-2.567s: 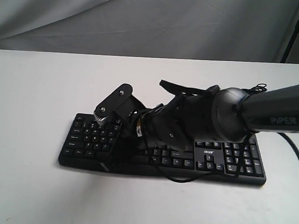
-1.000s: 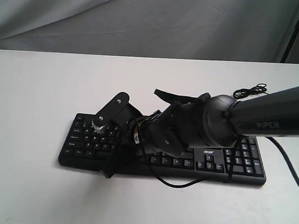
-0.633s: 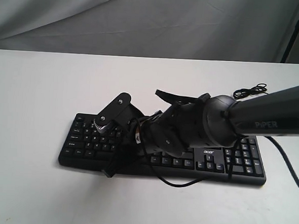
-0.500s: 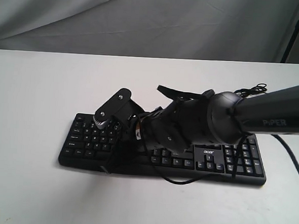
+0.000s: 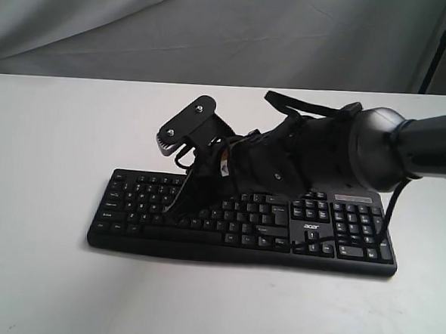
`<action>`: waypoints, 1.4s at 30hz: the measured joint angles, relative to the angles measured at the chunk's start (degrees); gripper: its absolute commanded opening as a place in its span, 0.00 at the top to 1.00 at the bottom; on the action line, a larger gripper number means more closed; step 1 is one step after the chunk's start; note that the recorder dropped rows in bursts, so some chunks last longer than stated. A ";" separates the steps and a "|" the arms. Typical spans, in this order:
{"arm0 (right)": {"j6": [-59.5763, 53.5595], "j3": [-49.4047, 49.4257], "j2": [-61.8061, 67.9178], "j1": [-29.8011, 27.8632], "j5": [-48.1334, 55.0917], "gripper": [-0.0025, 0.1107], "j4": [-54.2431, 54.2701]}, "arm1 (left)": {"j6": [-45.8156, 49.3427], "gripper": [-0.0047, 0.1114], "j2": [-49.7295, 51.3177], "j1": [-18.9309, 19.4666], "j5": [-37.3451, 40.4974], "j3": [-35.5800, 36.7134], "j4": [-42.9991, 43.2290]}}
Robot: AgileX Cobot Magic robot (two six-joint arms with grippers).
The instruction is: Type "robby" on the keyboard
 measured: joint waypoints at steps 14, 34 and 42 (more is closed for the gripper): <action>-1.77 -5.92 6.90 -1.53 1.96 0.98 0.47 | 0.00 0.96 0.00 0.00 0.00 0.00 0.00; -1.91 -5.96 6.98 0.64 2.45 0.98 1.58 | 0.00 0.96 0.00 0.00 0.00 0.00 0.00; -1.91 -6.05 7.52 0.64 2.49 0.98 1.58 | 0.00 0.96 0.00 0.00 0.00 0.00 0.00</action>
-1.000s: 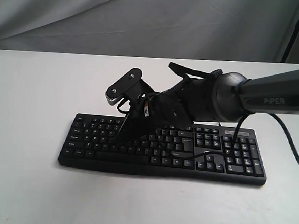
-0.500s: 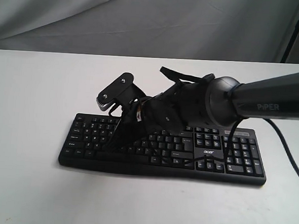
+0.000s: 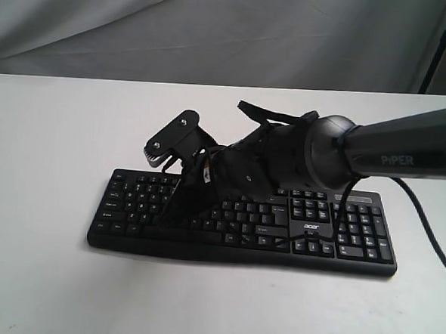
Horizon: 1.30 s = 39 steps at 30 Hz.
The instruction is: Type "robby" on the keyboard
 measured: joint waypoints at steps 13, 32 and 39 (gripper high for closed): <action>-0.12 0.00 2.44 0.00 -1.40 0.98 0.41 | 0.00 0.96 0.00 0.00 0.00 0.00 0.00; -0.11 16.54 -18.68 -0.11 -9.02 0.98 -0.02 | 0.00 0.96 0.00 0.00 0.00 0.00 0.00; 0.11 34.63 -33.36 -0.45 -20.34 0.98 -0.16 | 0.00 0.96 0.00 0.00 0.00 0.00 0.00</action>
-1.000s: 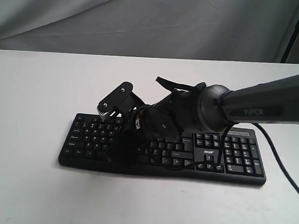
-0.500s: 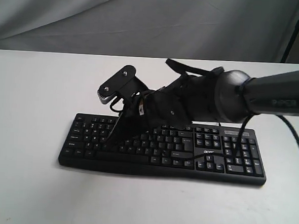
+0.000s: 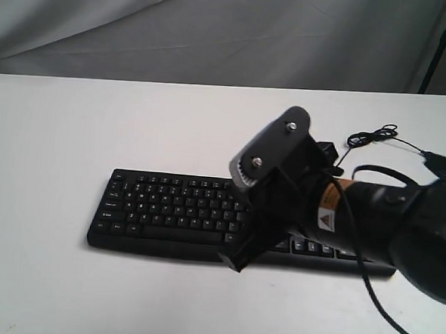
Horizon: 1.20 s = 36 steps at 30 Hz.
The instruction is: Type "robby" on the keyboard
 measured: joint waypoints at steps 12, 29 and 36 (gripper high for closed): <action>0.00 3.70 -3.57 -0.04 -0.23 0.98 0.00 | 0.00 0.96 0.00 0.00 0.00 0.00 0.00; 0.00 3.70 -31.09 1.67 20.47 0.98 -1.40 | 0.00 0.96 0.00 0.00 0.00 0.00 0.00; 0.69 9.24 -57.15 1.67 22.39 0.98 -7.54 | 0.00 0.96 0.00 0.00 0.00 0.00 0.00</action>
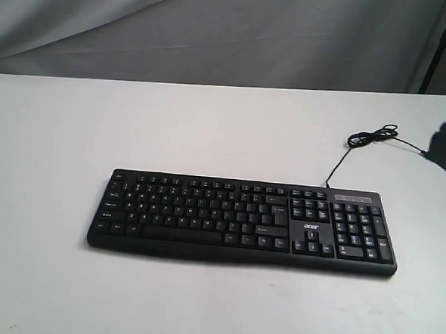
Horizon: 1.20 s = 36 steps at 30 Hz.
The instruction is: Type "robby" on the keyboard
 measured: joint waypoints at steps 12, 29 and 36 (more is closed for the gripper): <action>2.13 13.65 -12.94 -10.72 0.85 0.98 3.41 | 0.00 0.96 0.00 0.00 0.00 0.00 0.00; 2.79 28.25 -28.12 -24.79 -1.94 0.98 12.50 | 0.00 0.96 0.00 0.00 0.00 0.00 0.00; 3.02 28.41 -28.12 -24.79 -1.11 0.98 12.50 | 0.00 0.96 0.00 0.00 0.00 0.00 0.00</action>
